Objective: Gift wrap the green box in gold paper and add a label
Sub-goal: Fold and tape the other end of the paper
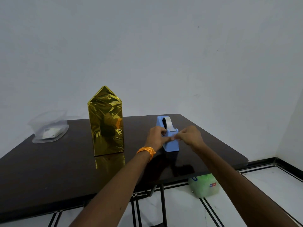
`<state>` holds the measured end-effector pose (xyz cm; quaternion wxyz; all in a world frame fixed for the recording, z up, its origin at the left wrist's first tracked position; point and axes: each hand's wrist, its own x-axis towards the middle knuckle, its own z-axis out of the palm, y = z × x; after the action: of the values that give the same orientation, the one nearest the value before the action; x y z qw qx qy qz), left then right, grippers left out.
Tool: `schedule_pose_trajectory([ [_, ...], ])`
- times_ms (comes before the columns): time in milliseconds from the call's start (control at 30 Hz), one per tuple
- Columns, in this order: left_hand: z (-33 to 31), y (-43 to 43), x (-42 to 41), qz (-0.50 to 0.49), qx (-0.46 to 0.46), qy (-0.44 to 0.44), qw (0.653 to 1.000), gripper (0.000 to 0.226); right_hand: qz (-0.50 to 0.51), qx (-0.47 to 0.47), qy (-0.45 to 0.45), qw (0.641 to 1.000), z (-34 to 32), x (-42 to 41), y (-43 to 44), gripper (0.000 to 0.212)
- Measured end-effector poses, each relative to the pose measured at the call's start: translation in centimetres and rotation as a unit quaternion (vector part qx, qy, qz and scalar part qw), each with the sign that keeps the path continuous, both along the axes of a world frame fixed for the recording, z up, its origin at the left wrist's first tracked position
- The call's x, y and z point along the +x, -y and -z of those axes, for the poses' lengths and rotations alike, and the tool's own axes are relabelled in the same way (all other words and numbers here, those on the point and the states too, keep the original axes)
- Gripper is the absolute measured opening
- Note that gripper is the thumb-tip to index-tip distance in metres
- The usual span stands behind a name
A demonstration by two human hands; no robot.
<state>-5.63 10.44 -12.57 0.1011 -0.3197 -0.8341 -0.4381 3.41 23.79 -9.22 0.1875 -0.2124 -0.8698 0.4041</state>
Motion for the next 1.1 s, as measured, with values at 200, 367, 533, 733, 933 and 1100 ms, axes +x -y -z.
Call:
schedule_pose_trajectory([
  [200, -0.6, 0.9, 0.5, 0.006, -0.097, -0.032, 0.995, 0.048, 0.022, 0.104, -0.010, 0.994, -0.4, 1.9, -0.7, 0.030],
  [367, -3.8, 5.3, 0.5, -0.053, -0.067, -0.114, 0.990, 0.042, -0.047, 0.064, -0.109, 0.991, -3.7, 1.9, 2.2, 0.018],
  [533, -10.5, 11.0, 1.0, -0.099, 0.043, -0.175, 0.979, 0.027, -0.119, 0.023, -0.180, 0.976, -6.5, -0.5, 7.3, 0.006],
  [733, -16.1, 16.4, 1.4, -0.157, 0.132, -0.238, 0.949, 0.015, -0.175, 0.026, -0.255, 0.951, -9.1, -4.3, 12.2, 0.018],
  [933, -15.2, 22.4, -0.8, -0.193, 0.165, -0.118, 0.960, 0.018, -0.291, 0.003, -0.272, 0.917, -11.8, -6.3, 15.7, 0.039],
  [1100, -11.9, 23.9, -1.9, -0.121, 0.170, 0.007, 0.978, 0.034, -0.343, -0.019, -0.282, 0.896, -12.8, -8.5, 17.9, 0.047],
])
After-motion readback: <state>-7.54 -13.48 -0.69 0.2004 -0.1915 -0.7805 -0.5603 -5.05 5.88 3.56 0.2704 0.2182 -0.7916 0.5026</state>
